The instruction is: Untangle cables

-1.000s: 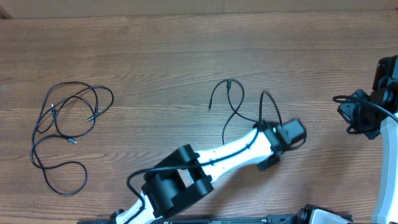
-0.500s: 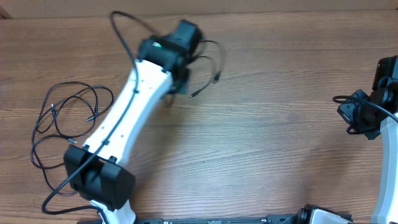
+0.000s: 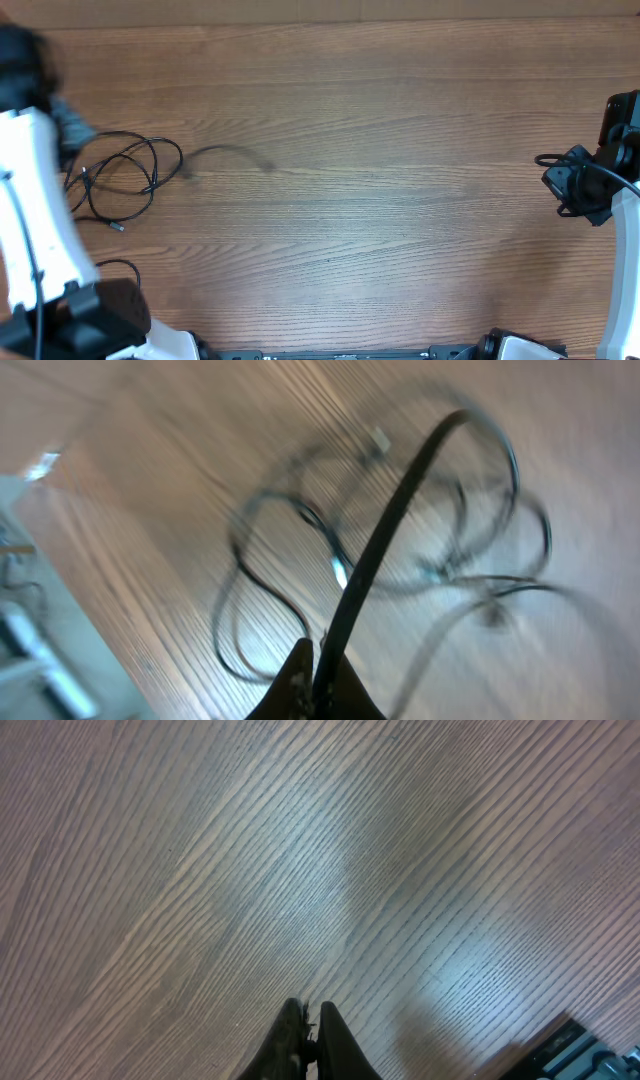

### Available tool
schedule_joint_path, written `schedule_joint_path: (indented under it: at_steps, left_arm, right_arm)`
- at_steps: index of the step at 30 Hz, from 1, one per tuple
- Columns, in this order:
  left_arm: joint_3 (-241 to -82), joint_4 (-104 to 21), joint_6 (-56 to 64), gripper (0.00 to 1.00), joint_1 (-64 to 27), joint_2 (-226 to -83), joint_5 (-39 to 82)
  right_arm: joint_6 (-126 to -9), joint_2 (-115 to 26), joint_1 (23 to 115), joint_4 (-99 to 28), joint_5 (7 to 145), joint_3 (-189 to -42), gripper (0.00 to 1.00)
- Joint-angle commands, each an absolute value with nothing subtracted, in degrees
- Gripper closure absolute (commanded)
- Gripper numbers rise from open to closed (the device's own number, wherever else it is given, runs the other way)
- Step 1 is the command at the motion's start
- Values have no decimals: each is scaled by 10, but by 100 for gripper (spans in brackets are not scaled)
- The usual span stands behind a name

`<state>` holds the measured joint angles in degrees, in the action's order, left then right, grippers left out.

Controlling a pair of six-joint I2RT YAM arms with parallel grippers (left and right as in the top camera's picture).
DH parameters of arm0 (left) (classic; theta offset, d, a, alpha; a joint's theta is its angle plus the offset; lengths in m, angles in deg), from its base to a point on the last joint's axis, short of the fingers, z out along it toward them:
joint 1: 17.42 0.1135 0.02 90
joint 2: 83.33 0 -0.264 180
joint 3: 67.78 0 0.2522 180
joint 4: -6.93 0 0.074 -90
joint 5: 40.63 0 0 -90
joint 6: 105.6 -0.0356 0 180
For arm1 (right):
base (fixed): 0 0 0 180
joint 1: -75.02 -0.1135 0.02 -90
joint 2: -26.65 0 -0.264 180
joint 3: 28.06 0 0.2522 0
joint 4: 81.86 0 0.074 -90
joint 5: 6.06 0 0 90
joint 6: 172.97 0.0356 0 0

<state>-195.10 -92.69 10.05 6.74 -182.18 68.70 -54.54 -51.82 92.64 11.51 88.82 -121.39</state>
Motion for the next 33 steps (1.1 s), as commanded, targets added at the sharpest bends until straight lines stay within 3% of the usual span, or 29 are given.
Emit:
schedule_joint_path:
  at_steps: [1, 6, 18, 20, 21, 23, 26, 33]
  left_arm:
    - [-2008, -905, 113, 96, 131, -1786, 668]
    - [-2022, -864, 112, 96, 172, -1787, 589]
    - [-2022, -846, 112, 96, 170, -1787, 588]
    - [-2022, -846, 112, 85, 170, -1787, 587]
    - [-2022, -846, 112, 60, 170, -1787, 587]
    - [-2022, -848, 112, 32, 170, -1787, 587]
    - [-2022, -851, 112, 27, 170, -1787, 587]
    - [-2022, -856, 93, 26, 169, -1787, 526]
  right_arm:
    - [-550, -511, 929, 116, 890, -1228, 96]
    - [-550, -511, 929, 118, 890, -1228, 96]
    - [-550, -511, 929, 119, 890, -1228, 96]
    - [-550, -511, 929, 120, 890, -1228, 96]
    - [-550, -511, 929, 120, 890, -1228, 96]
    - [-550, -511, 929, 120, 890, -1228, 96]
    - [-550, -511, 929, 120, 890, -1228, 96]
    - [-550, -511, 929, 120, 890, -1228, 96]
